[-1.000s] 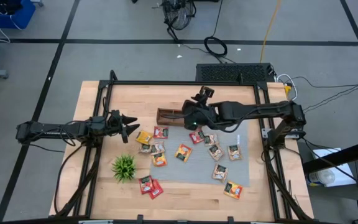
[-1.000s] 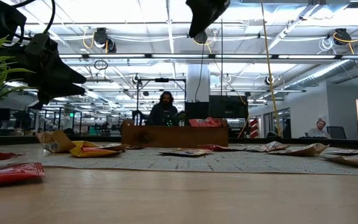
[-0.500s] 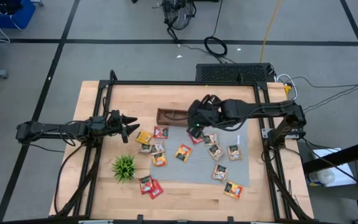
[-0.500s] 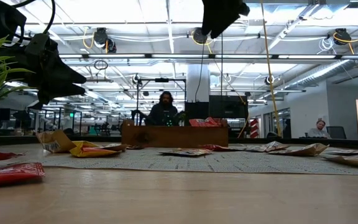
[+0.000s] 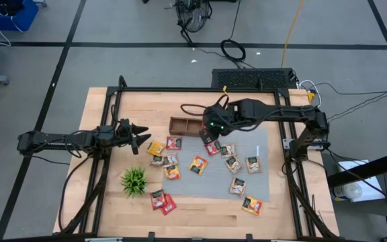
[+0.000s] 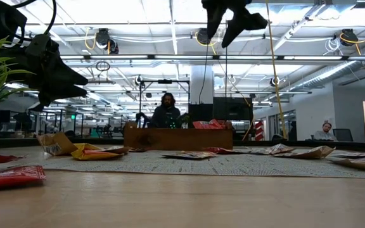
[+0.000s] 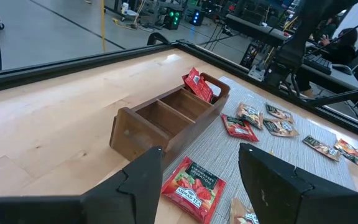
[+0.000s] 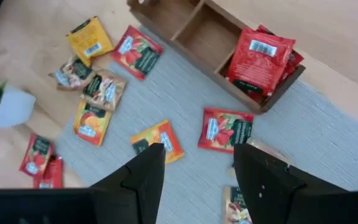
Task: Pick & Place Tea
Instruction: Put the red tea bag into the right section of the wooden organizer
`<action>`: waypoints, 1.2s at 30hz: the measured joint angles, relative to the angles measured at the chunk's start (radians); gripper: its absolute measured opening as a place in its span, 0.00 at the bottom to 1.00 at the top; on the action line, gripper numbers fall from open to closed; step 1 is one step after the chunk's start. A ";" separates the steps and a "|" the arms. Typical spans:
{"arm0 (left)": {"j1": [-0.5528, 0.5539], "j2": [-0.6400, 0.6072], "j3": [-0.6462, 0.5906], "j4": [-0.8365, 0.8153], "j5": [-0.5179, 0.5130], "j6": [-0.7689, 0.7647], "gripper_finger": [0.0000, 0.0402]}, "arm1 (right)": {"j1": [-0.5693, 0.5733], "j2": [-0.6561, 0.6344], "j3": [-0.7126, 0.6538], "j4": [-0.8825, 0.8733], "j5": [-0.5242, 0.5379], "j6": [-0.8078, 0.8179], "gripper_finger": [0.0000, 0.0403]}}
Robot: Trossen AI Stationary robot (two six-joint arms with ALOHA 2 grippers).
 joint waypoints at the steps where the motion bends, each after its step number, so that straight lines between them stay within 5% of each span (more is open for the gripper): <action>1: 0.000 0.000 0.000 0.000 0.000 0.000 0.53 | -0.006 0.002 0.000 -0.004 -0.005 0.010 0.44; 22: 0.000 0.000 0.000 0.000 0.000 0.000 0.53 | 0.018 0.230 0.000 0.042 0.021 0.083 0.44; 36: 0.000 0.000 0.000 0.000 0.000 0.000 0.53 | 0.080 0.355 0.000 0.054 0.130 0.110 0.44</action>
